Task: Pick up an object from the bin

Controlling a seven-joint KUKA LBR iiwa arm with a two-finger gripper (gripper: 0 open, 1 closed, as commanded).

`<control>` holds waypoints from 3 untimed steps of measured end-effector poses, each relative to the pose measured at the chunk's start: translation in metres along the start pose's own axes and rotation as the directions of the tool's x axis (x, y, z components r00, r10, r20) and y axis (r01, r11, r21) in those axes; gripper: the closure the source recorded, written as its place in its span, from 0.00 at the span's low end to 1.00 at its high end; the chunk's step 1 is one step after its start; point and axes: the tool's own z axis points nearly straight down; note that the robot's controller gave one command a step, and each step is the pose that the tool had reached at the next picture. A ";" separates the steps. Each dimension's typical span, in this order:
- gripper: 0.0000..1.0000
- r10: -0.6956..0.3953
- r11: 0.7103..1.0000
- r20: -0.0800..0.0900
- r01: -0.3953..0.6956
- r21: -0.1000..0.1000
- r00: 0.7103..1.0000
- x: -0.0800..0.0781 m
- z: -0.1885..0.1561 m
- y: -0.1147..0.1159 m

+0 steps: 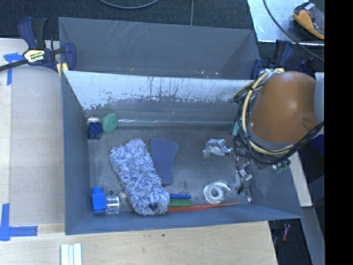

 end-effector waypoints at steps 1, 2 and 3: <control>0.00 -0.040 0.999 -0.005 0.040 -0.004 0.999 0.009 0.036 -0.010; 0.00 -0.291 0.957 0.002 0.291 0.002 0.957 0.013 0.082 -0.001; 1.00 -0.234 0.972 0.006 0.234 0.003 0.972 0.011 0.080 -0.002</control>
Offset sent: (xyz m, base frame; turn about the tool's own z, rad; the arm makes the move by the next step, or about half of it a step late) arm -0.0105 -0.0071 -0.0821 -0.2959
